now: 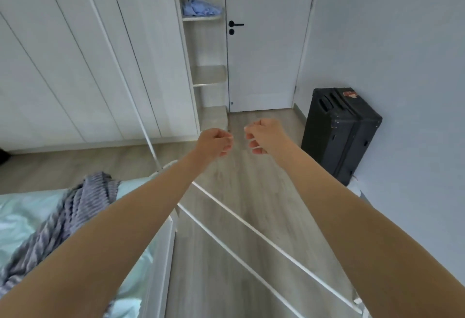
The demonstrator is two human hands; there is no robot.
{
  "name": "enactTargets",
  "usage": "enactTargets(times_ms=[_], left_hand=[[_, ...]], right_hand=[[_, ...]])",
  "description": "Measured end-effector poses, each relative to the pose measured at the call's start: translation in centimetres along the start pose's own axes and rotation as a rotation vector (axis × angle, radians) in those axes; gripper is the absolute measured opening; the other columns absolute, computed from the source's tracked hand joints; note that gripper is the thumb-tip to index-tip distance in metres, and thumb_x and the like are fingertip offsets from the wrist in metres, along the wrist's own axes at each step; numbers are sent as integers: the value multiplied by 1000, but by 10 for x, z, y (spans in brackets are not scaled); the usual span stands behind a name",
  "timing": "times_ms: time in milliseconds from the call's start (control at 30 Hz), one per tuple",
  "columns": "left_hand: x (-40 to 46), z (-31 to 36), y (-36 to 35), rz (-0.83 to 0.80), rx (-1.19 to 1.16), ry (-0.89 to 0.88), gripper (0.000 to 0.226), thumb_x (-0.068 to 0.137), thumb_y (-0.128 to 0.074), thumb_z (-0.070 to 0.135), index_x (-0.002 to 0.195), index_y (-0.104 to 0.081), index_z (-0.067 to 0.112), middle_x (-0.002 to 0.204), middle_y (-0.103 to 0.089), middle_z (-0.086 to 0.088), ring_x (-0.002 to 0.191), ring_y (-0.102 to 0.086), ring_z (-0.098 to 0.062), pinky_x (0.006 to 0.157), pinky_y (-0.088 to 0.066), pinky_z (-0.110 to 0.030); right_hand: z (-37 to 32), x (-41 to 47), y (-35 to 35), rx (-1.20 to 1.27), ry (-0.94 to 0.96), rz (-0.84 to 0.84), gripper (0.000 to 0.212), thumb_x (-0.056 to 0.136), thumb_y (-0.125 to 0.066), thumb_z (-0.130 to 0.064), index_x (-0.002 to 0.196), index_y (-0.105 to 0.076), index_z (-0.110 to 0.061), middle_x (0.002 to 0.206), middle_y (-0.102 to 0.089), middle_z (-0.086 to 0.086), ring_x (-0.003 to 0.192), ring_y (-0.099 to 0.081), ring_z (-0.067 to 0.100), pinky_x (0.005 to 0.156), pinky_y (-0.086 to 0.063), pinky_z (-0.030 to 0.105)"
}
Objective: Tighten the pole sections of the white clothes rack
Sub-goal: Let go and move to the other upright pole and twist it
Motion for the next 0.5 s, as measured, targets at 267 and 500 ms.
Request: enactTargets(times_ms=[267,500], left_hand=[[149,0,115,176,-30,-25,18,82,-56,1,72,-55,16,74,-57,-1,66,-57,-13,63,-46,-24],[271,15,217,305,-60,-9,15,84,-57,4,75,-55,15,78,-55,-1,70,-57,-14,65,-46,-24]], right_hand=[[-43,167,-104,35,59,-153,17,80,-58,-14,65,-52,-15,66,-58,-1,53,-52,13,52,-46,24],[-94,309,-185,0,72,-290,9,79,-59,-17,71,-55,-17,69,-60,-3,56,-53,12,55,-49,25]])
Point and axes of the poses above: each hand's wrist, its own x-axis towards the middle knuckle, its own y-axis out of the back of the hand, z = x × y, the point moved 5 cm from there along x, towards the middle knuckle
